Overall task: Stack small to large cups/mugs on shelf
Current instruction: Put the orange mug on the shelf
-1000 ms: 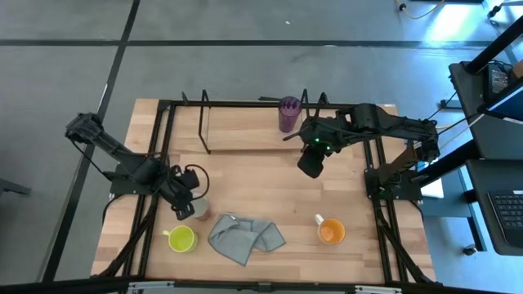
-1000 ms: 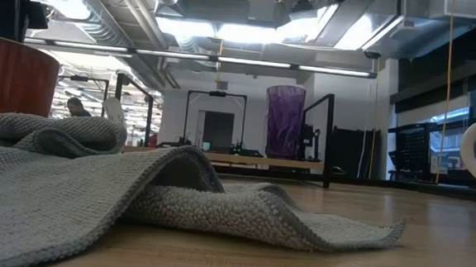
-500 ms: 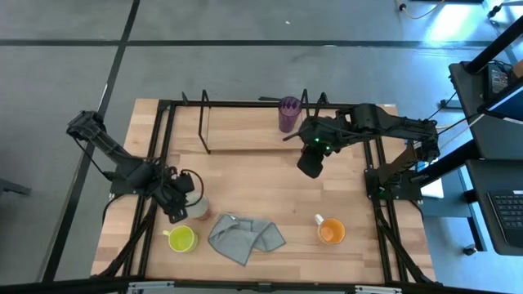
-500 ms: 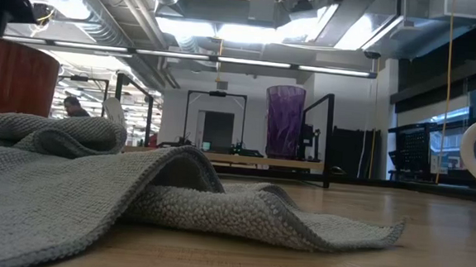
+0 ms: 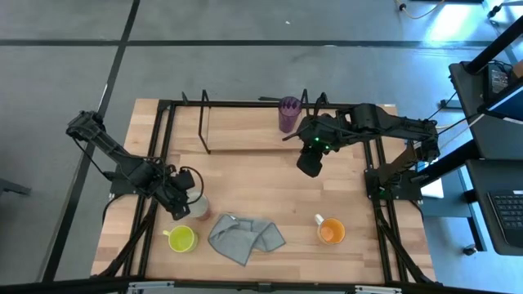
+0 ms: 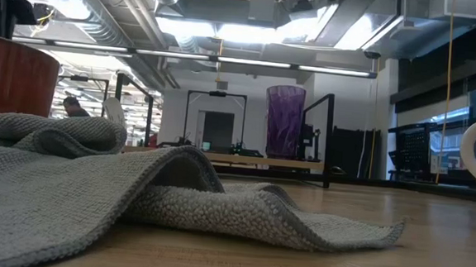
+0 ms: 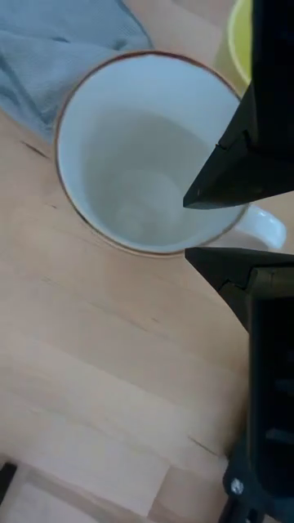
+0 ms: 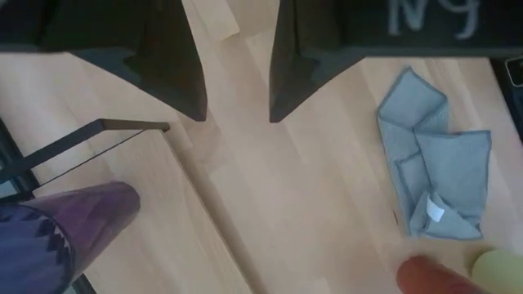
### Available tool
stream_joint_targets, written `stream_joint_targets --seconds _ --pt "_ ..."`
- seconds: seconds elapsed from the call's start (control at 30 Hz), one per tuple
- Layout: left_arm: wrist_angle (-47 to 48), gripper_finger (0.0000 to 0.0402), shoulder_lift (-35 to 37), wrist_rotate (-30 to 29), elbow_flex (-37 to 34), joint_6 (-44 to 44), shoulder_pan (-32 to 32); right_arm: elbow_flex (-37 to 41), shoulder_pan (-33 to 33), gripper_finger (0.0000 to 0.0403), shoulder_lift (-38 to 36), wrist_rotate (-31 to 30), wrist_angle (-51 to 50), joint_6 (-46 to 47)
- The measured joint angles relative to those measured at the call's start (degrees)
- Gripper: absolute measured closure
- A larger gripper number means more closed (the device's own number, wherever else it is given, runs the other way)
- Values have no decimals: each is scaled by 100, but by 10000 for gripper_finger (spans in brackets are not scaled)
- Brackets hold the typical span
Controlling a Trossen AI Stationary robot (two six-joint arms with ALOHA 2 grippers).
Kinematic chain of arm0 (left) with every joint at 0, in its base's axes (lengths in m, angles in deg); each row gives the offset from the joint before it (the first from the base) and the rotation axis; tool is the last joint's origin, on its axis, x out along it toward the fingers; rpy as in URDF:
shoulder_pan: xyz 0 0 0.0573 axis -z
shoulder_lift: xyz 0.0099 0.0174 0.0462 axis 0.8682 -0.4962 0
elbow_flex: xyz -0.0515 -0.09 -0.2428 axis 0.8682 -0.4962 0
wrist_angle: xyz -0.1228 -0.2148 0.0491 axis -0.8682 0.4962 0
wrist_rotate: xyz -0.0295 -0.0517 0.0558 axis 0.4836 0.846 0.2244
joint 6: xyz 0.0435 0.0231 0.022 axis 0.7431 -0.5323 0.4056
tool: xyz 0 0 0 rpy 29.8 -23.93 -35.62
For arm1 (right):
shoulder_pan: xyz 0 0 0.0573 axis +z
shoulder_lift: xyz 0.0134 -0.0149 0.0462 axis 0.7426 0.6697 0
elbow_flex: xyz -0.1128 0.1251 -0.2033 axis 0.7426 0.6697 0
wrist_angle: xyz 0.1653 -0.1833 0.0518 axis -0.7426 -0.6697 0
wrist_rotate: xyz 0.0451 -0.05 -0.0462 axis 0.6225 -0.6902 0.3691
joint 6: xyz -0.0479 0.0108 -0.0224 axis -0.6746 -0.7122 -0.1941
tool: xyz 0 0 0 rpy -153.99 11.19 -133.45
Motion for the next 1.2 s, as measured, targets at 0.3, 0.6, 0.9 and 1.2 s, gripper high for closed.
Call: stream_joint_targets --seconds 0.3,0.6,0.9,1.2 --pt "-427 321 1 95 -414 -251 -113 -2 0 267 0 0 10 -21" --pt "-726 321 0 43 -690 -289 -113 -2 0 267 0 0 6 -33" --pt "-892 332 -2 41 -759 -308 -197 -2 -98 267 0 0 -18 -27" --pt "-1058 384 -7 108 -765 -271 -460 -2 -277 267 0 0 -225 -18"
